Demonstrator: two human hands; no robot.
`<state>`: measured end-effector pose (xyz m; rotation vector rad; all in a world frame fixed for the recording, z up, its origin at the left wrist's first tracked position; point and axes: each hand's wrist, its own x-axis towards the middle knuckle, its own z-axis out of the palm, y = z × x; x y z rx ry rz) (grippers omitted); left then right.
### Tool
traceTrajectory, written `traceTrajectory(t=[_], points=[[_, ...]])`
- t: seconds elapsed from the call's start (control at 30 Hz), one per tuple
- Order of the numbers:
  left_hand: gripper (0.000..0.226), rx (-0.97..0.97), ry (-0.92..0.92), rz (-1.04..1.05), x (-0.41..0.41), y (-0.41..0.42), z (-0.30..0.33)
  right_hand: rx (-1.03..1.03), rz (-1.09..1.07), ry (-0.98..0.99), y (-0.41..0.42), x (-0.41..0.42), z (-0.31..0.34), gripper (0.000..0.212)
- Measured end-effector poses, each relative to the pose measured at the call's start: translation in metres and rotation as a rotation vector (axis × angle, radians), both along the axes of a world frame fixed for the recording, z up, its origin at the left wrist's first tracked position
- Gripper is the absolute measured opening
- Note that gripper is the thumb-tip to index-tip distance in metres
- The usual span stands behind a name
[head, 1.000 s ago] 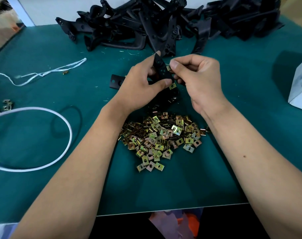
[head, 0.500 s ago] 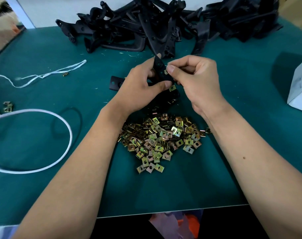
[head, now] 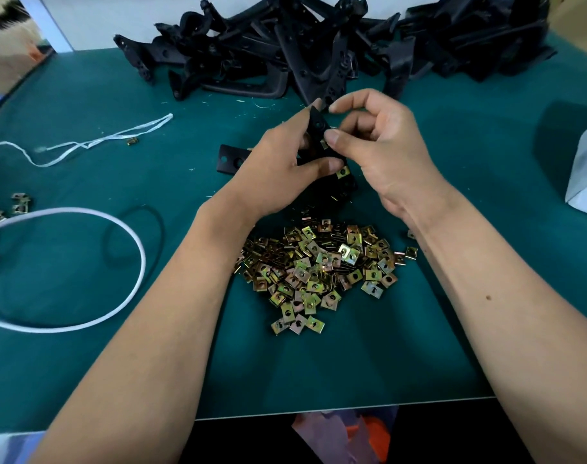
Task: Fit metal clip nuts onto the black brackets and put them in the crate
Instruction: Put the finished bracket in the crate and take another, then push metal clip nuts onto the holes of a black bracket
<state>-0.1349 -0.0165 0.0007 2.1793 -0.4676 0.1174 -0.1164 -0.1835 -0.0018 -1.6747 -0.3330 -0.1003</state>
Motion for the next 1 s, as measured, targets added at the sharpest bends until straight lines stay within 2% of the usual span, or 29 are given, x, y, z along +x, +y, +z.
traceTrajectory(t=[0.1, 0.2, 0.27, 0.47, 0.57, 0.7, 0.9, 1.0], points=[[0.063, 0.005, -0.012, 0.026, 0.001, 0.000, -0.001, -0.001, -0.067, -0.009, 0.003, 0.001, -0.003, 0.019], [0.039, -0.005, -0.032, 0.074, 0.003, 0.001, -0.004, -0.059, -0.143, -0.037, 0.008, 0.000, -0.006, 0.012], [0.031, 0.019, -0.064, 0.130, 0.003, 0.000, -0.005, -0.131, -0.179, -0.079, 0.009, -0.002, -0.005, 0.008], [0.026, 0.064, -0.094, 0.340, 0.001, -0.021, 0.012, -0.456, -0.071, -0.183, -0.020, -0.025, 0.016, 0.039], [0.034, 0.058, -0.172, 0.317, -0.003, -0.062, 0.037, -0.525, -0.255, -0.286, -0.050, -0.041, 0.028, 0.047], [0.040, 0.045, -0.232, 0.164, -0.015, -0.150, 0.071, -0.530, -0.582, -0.434, -0.121, -0.070, 0.048, 0.033], [0.038, 0.029, -0.290, -0.169, -0.057, -0.299, 0.097, -0.573, -0.912, -0.475, -0.257, -0.136, 0.062, 0.022], [0.043, 0.055, -0.350, -0.339, -0.095, -0.381, 0.099, -0.503, -1.048, -0.448, -0.331, -0.188, 0.054, 0.020]])
